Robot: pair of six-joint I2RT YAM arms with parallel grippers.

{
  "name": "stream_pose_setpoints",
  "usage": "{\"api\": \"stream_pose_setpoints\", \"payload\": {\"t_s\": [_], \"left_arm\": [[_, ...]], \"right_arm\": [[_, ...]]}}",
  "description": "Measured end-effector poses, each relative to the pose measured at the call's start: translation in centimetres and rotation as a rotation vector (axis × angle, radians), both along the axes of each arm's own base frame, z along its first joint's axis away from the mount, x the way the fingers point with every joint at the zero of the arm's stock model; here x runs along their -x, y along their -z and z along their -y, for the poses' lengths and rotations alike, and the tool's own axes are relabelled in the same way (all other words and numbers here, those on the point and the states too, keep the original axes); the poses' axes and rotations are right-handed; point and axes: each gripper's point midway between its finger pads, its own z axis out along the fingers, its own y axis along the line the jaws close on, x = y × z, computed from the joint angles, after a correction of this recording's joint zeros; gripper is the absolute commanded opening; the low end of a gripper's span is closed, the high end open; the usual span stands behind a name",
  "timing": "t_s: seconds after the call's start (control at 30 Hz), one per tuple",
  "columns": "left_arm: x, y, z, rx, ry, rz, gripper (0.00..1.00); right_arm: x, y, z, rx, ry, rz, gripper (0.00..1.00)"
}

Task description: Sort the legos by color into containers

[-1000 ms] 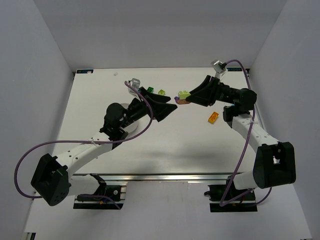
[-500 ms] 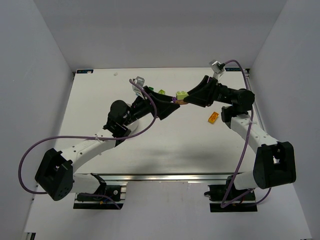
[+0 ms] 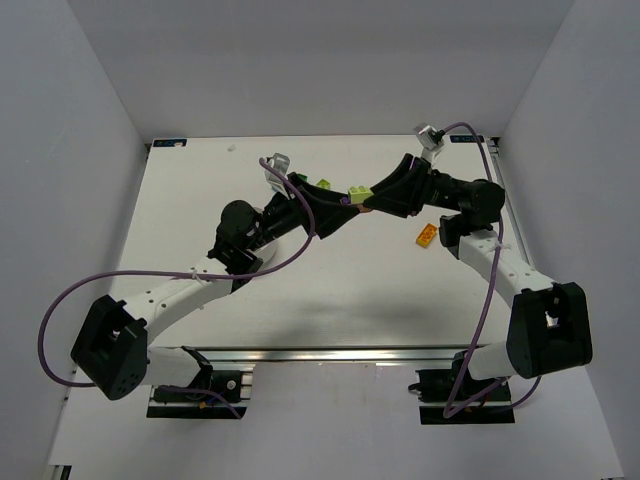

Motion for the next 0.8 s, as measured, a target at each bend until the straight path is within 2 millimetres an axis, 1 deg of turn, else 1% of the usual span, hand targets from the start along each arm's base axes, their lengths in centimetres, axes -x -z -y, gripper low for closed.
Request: {"api": "stream_pose_setpoints", "payload": {"t_s": [0.03, 0.07, 0.13, 0.17, 0.23, 0.27, 0.3, 0.37, 0.4, 0.47, 0.5, 0.57, 0.6, 0.63, 0.67, 0.73, 0.8], "left_arm": [[0.0, 0.0, 0.0, 0.002, 0.003, 0.000, 0.75], [0.1, -0.1, 0.0, 0.005, 0.004, 0.001, 0.71], [0.2, -0.2, 0.0, 0.010, 0.011, 0.001, 0.65], [0.3, -0.3, 0.1, 0.012, 0.015, 0.003, 0.59], [0.5, -0.5, 0.1, 0.015, 0.028, 0.006, 0.52], [0.5, -0.6, 0.1, 0.018, 0.032, 0.011, 0.44], [0.7, -0.7, 0.1, 0.022, 0.039, 0.012, 0.39], [0.8, -0.8, 0.2, 0.026, 0.046, 0.015, 0.33], [0.8, -0.8, 0.2, 0.027, 0.050, 0.016, 0.27], [0.8, -0.8, 0.3, 0.027, 0.056, 0.018, 0.23], [0.8, -0.8, 0.4, 0.028, 0.061, 0.019, 0.17], [0.8, -0.8, 0.4, 0.032, 0.065, 0.021, 0.09], [0.8, -0.8, 0.4, 0.032, 0.068, 0.023, 0.01], [0.8, -0.8, 0.5, 0.033, 0.072, 0.024, 0.00], [0.9, -0.8, 0.5, 0.032, 0.080, 0.026, 0.00], [1.0, -0.7, 0.6, 0.028, 0.094, 0.030, 0.00], [1.3, -0.3, 0.9, 0.017, 0.116, 0.033, 0.00]], "right_arm": [[0.0, 0.0, 0.0, -0.001, 0.001, 0.001, 0.02], [0.0, 0.0, -0.1, -0.001, -0.001, 0.000, 0.02], [0.1, 0.0, -0.1, -0.002, -0.003, 0.001, 0.02], [0.1, 0.0, -0.1, -0.002, -0.003, 0.001, 0.02], [0.1, 0.0, -0.1, -0.002, -0.001, 0.004, 0.02], [0.1, 0.0, -0.1, -0.002, -0.001, 0.003, 0.02], [0.0, 0.0, -0.1, -0.003, 0.000, 0.008, 0.02], [0.0, -0.1, -0.1, -0.005, 0.004, 0.015, 0.03], [0.0, -0.1, -0.1, -0.006, 0.005, 0.017, 0.04], [0.0, -0.1, -0.1, -0.007, 0.007, 0.018, 0.06], [-0.1, -0.1, -0.1, -0.008, 0.008, 0.020, 0.09], [-0.1, -0.1, -0.1, -0.008, 0.010, 0.020, 0.25], [-0.1, -0.1, -0.1, -0.009, 0.010, 0.021, 0.32], [-0.1, -0.1, -0.1, -0.009, 0.011, 0.022, 0.40], [-0.1, -0.1, -0.1, -0.008, 0.011, 0.023, 0.52], [0.0, 0.0, -0.1, -0.004, 0.006, 0.021, 0.61], [0.2, 0.1, -0.1, 0.004, -0.006, 0.022, 0.65]]}}
